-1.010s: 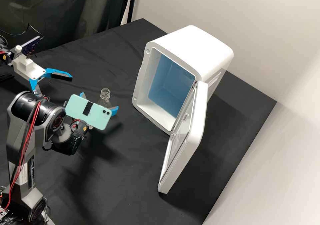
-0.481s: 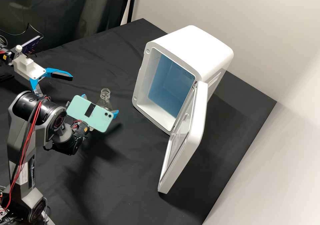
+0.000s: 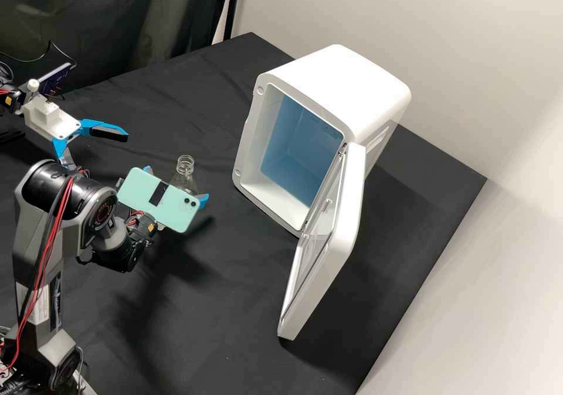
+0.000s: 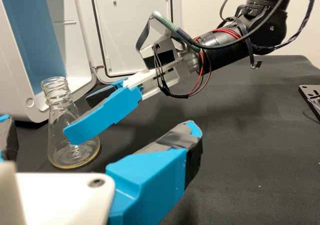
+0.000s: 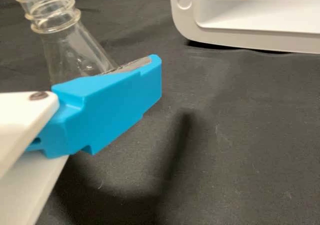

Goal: Place the flask in the incubator

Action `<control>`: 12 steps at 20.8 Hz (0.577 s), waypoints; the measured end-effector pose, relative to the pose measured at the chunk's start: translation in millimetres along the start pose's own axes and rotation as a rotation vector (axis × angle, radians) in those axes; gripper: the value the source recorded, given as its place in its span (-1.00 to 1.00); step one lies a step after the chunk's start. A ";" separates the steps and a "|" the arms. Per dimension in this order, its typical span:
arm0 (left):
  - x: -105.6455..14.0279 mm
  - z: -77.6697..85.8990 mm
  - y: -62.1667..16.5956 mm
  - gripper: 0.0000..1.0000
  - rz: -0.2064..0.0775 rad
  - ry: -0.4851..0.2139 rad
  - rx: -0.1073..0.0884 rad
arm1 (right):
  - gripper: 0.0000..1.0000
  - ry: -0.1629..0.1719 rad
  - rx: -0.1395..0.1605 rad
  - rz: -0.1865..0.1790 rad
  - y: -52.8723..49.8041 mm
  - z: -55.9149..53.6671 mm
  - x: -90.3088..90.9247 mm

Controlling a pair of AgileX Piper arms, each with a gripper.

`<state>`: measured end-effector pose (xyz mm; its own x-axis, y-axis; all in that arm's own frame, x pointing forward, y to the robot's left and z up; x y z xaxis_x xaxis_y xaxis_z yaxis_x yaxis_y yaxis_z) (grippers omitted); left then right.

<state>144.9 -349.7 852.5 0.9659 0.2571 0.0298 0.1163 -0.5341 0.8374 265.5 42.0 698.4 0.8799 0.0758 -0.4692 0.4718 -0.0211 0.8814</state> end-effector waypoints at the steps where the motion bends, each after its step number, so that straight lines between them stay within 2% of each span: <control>1: 0.0 0.0 0.0 1.00 0.000 0.000 0.000 | -1.00 -0.006 0.006 0.007 0.7 0.5 0.0; 6: 0.4 1.2 0.2 1.00 0.001 -0.006 -0.001 | -1.00 -0.013 0.014 0.017 1.5 1.2 0.0; 9: 1.6 6.2 1.3 1.00 0.004 -0.033 0.010 | -1.00 -0.012 0.014 0.019 1.7 1.1 0.0; 12: 1.7 6.7 1.2 1.00 0.004 -0.035 0.011 | -1.00 -0.005 0.014 0.024 2.2 0.5 0.0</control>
<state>148.2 -355.3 850.0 0.9740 0.2263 0.0136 0.1147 -0.5437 0.8314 266.6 41.4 700.4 0.8914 0.0698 -0.4478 0.4509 -0.0372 0.8918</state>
